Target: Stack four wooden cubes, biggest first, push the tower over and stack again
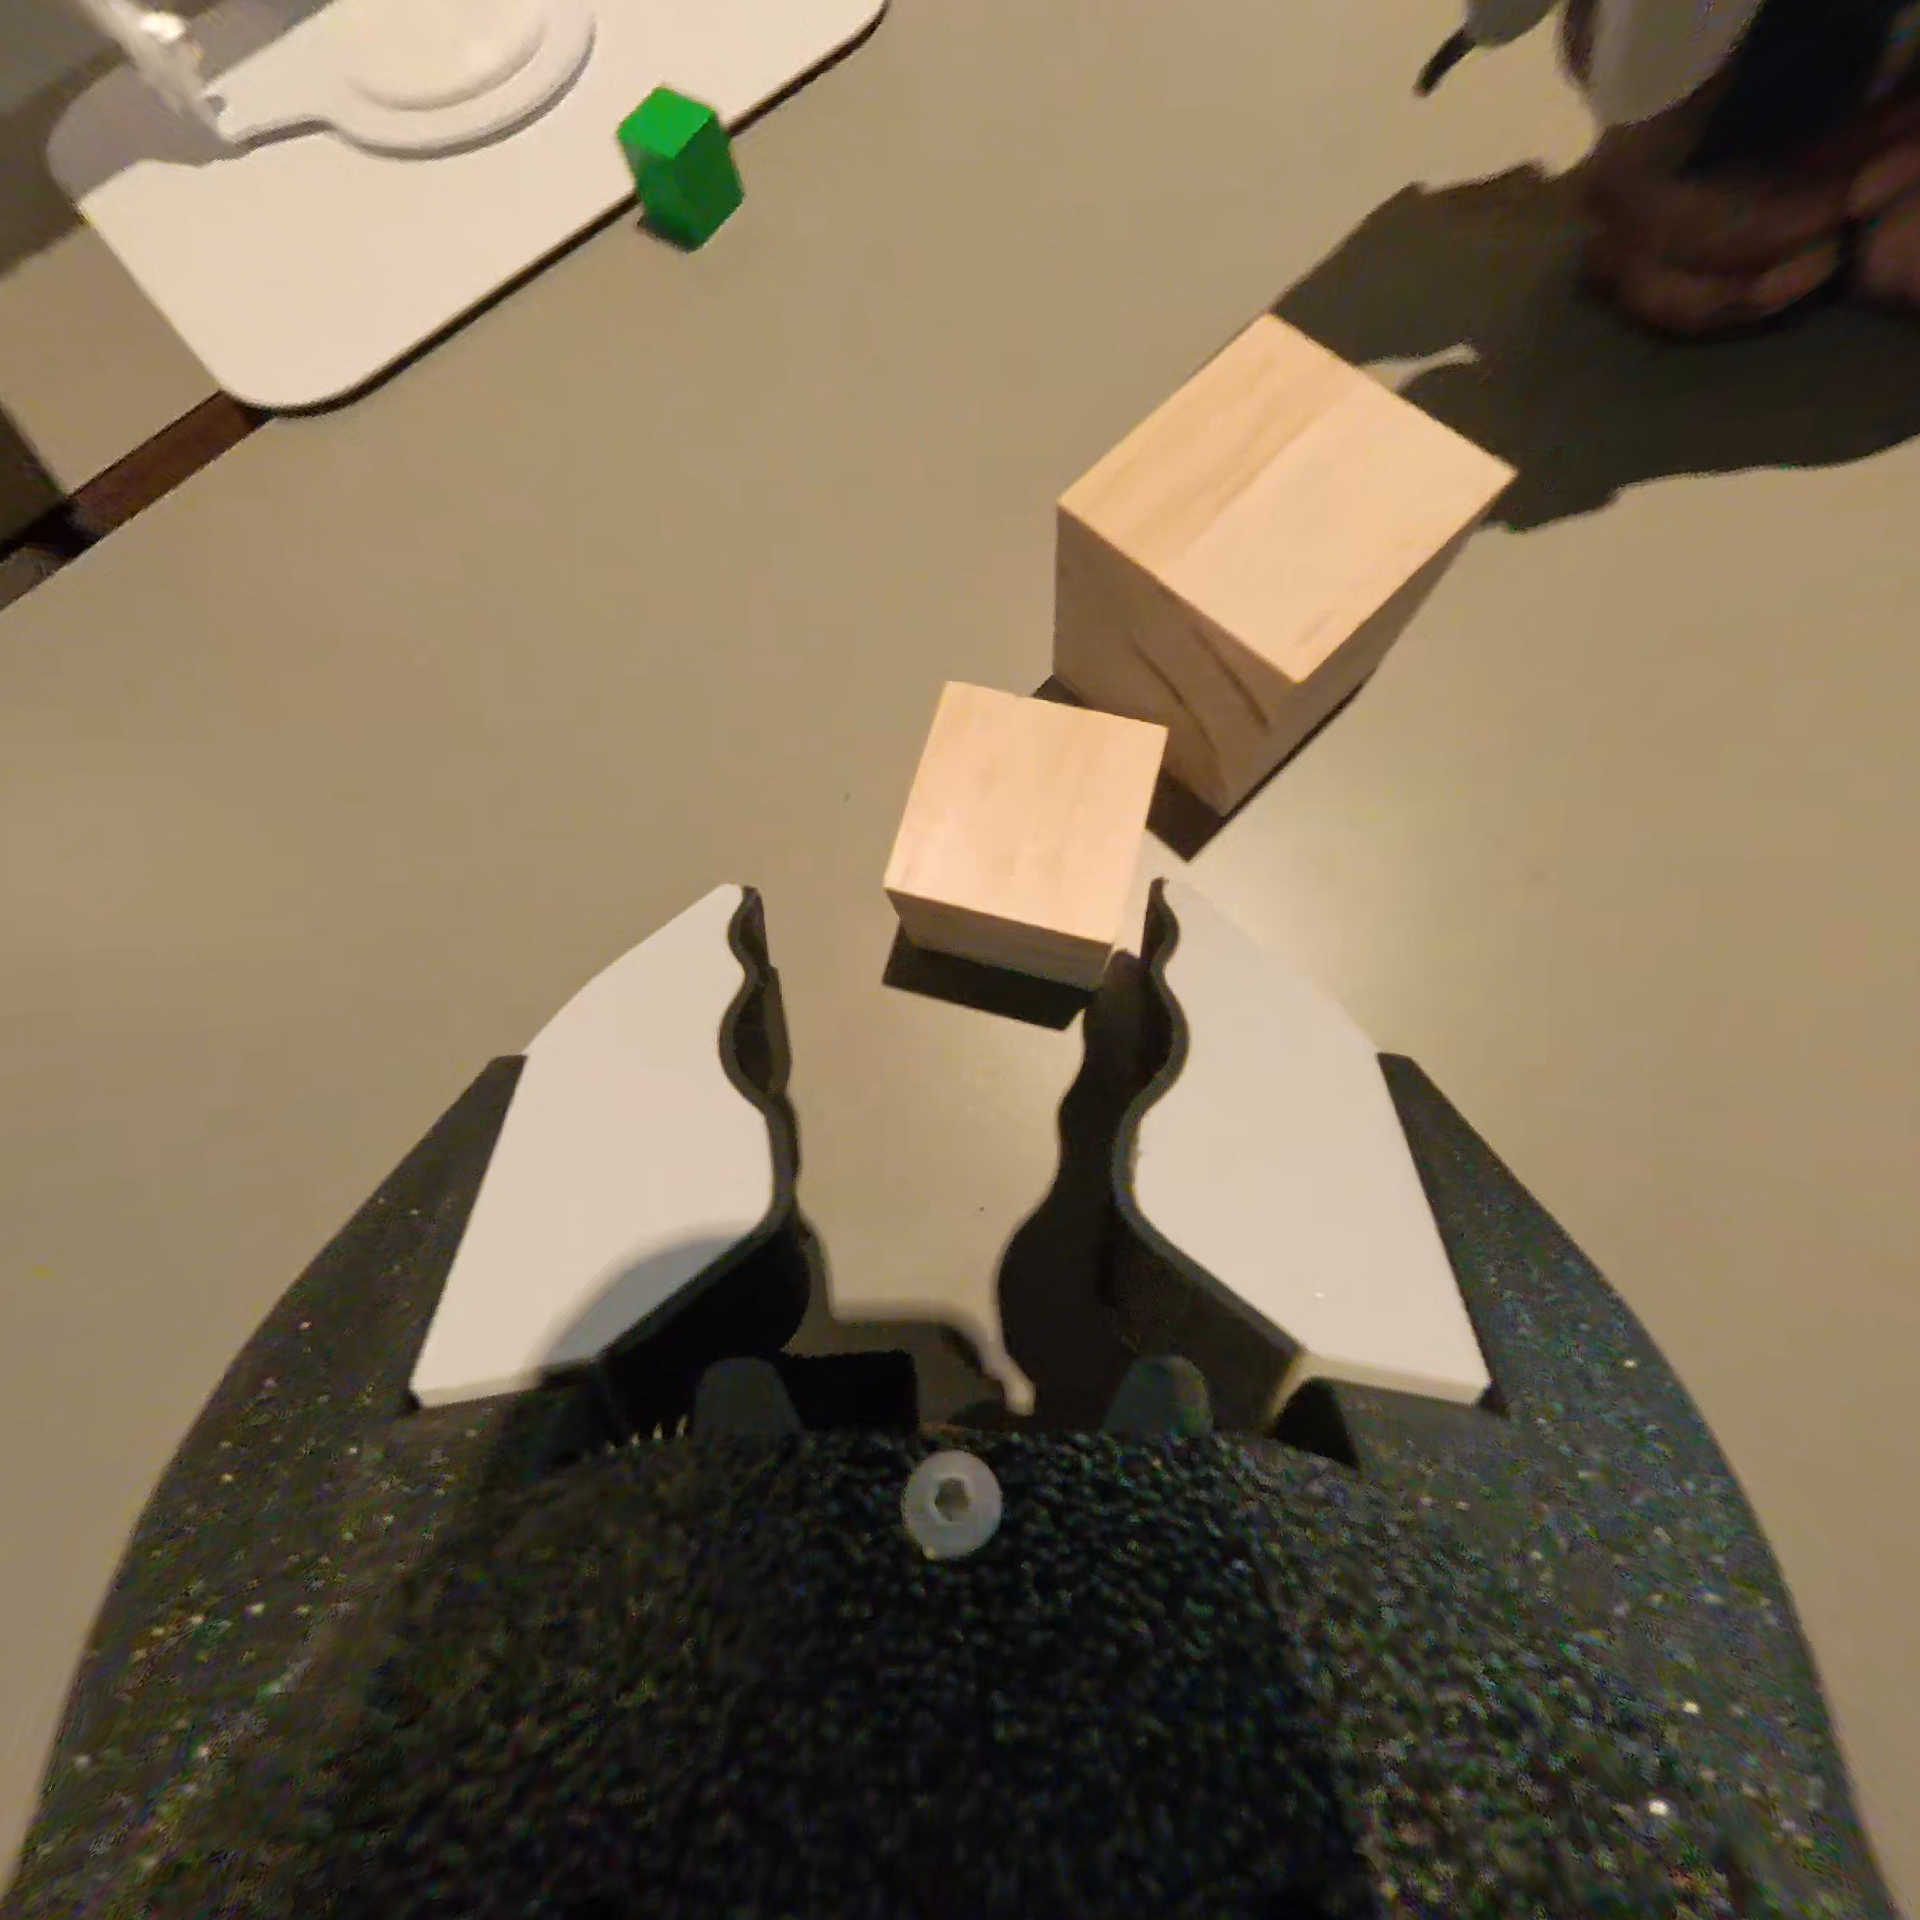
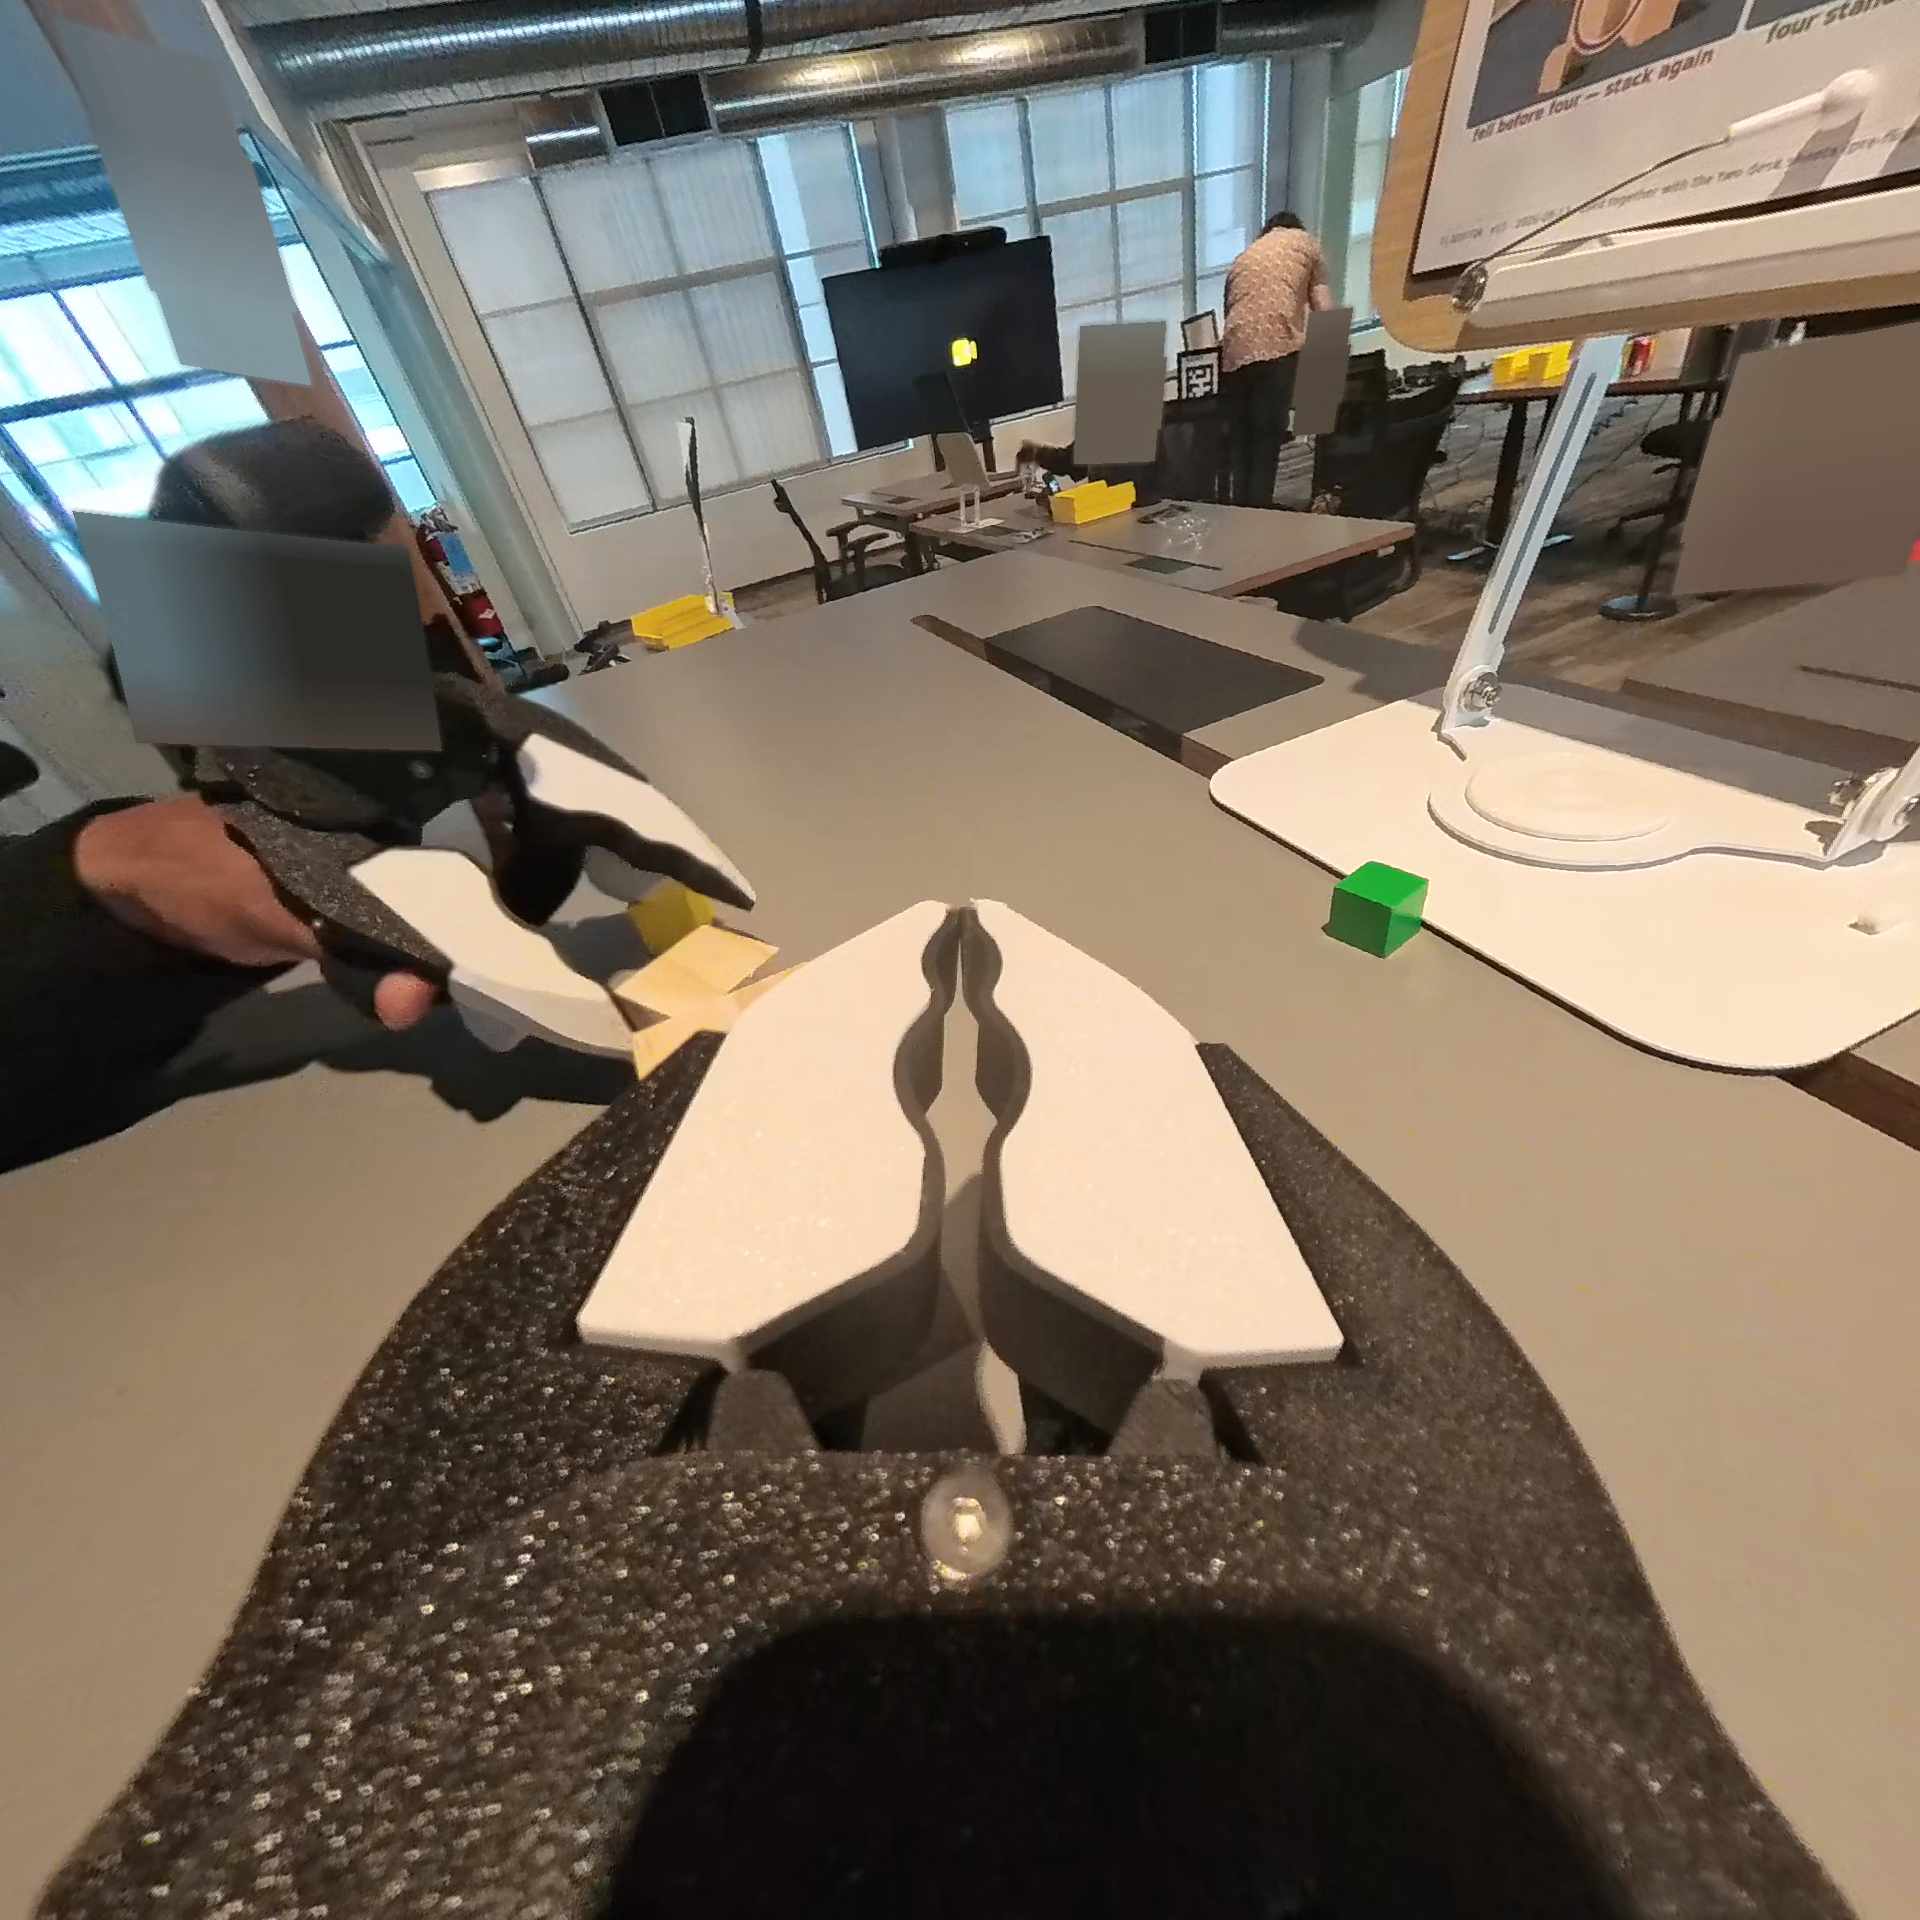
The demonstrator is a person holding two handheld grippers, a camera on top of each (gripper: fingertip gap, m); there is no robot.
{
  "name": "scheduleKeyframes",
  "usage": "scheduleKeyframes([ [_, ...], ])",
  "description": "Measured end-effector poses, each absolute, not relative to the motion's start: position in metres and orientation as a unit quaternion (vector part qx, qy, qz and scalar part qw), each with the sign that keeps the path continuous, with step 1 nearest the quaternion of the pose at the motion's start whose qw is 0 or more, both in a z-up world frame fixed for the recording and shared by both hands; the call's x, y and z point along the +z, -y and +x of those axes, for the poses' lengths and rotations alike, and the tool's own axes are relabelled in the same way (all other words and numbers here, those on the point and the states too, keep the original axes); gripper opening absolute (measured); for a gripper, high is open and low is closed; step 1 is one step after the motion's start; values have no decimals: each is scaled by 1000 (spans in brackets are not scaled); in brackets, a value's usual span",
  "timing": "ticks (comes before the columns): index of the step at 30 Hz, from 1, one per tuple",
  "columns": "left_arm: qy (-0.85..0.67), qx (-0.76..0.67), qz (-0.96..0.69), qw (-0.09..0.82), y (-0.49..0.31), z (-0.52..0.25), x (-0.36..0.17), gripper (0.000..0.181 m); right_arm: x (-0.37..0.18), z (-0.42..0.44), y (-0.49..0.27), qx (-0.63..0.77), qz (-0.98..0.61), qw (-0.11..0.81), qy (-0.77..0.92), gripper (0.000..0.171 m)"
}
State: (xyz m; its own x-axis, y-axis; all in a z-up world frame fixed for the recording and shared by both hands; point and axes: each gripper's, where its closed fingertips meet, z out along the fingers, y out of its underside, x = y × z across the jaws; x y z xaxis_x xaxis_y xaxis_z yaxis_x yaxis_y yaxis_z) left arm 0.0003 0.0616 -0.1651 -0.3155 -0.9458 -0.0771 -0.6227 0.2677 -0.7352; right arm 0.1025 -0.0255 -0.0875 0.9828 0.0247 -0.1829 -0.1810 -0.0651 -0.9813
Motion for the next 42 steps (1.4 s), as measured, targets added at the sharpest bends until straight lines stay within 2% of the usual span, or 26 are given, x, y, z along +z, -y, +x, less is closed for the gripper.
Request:
scheduleKeyframes([
  [1, -754, -327, -511, 254, -59, 0, -163, 68, -88, 103, 25, 78, -726, 681, -54, 0],
  [8, -759, -381, -473, 234, -54, 0, -155, 62, -89, 104, 23, 91, -727, 678, -55, 0],
  [16, -778, -333, -464, 264, -50, 3, -164, 44, -88, 104, 23, 91, -727, 679, -54, 0],
  [24, -774, -364, -452, 253, -59, 2, -160, 44, -88, 104, 23, 91, -726, 680, -55, 0],
  [30, -755, -467, -386, 249, -53, 10, -102, 44, -87, 105, 23, 93, -723, 682, -57, 0],
  [34, -804, -460, -300, 227, -25, 24, -77, 44, -87, 105, 24, 96, -721, 684, -58, 0],
  [42, -851, -422, -245, 192, 15, 41, -104, 44, -83, 107, 26, 109, -709, 693, -62, 0],
])
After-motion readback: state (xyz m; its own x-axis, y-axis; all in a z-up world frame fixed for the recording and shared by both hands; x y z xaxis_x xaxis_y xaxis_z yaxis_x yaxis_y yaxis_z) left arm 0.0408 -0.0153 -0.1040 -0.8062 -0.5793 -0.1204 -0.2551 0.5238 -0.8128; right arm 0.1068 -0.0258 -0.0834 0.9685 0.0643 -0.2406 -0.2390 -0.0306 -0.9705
